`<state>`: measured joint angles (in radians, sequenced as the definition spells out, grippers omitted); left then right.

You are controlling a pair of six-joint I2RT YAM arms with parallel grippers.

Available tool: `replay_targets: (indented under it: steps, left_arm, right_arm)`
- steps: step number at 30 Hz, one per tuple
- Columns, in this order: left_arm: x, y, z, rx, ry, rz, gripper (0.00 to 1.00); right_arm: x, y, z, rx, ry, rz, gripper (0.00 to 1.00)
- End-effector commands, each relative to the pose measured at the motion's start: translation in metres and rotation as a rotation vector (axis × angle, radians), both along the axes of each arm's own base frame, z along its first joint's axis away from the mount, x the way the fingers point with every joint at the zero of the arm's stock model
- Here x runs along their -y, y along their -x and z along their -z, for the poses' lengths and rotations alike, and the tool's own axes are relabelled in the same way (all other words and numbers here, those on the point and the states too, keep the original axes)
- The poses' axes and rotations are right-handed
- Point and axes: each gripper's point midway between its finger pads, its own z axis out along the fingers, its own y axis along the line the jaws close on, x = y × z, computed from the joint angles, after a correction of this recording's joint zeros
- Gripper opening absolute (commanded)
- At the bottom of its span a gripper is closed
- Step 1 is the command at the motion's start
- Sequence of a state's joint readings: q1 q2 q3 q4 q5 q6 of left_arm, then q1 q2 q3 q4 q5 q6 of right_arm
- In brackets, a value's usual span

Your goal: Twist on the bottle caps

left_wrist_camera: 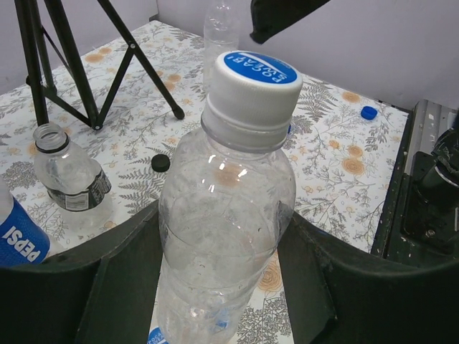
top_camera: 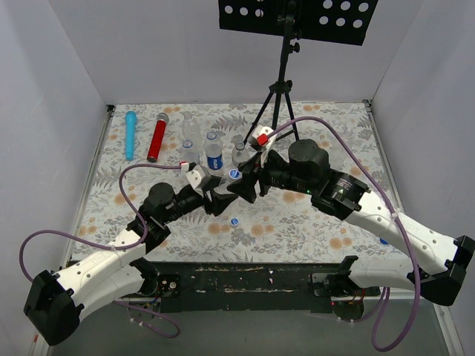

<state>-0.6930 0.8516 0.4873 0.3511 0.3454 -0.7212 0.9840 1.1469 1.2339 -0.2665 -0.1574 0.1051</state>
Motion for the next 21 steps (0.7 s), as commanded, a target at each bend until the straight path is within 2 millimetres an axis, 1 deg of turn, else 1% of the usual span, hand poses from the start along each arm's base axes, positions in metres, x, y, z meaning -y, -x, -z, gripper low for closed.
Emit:
replay_targets:
  steps: [1, 3, 9, 11, 15, 21]
  left_arm:
    - [-0.003, -0.007, -0.027, 0.056, 0.042, -0.032, 0.17]
    - [-0.003, -0.006, -0.026, 0.057, 0.045, -0.028, 0.17]
    - [-0.002, -0.004, -0.028, 0.057, 0.05, -0.017, 0.18]
    - [-0.001, -0.003, -0.028, 0.059, 0.048, -0.009, 0.17]
    - [0.0, 0.0, -0.029, 0.06, 0.052, 0.006, 0.18]
    - [0.0, 0.001, -0.03, 0.063, 0.055, 0.013, 0.18]
  right_arm:
    - [-0.004, 0.0, -0.023, 0.024, -0.096, 0.014, 0.73]
    - [-0.007, -0.004, -0.018, 0.015, -0.096, 0.03, 0.72]
    - [-0.013, -0.009, -0.003, -0.011, -0.08, 0.041, 0.67]
    - [-0.013, -0.012, 0.004, -0.014, -0.071, 0.057, 0.62]
    - [-0.016, -0.014, 0.01, -0.02, -0.072, 0.063, 0.54]
    - [-0.021, -0.017, 0.02, -0.039, -0.055, 0.067, 0.54]
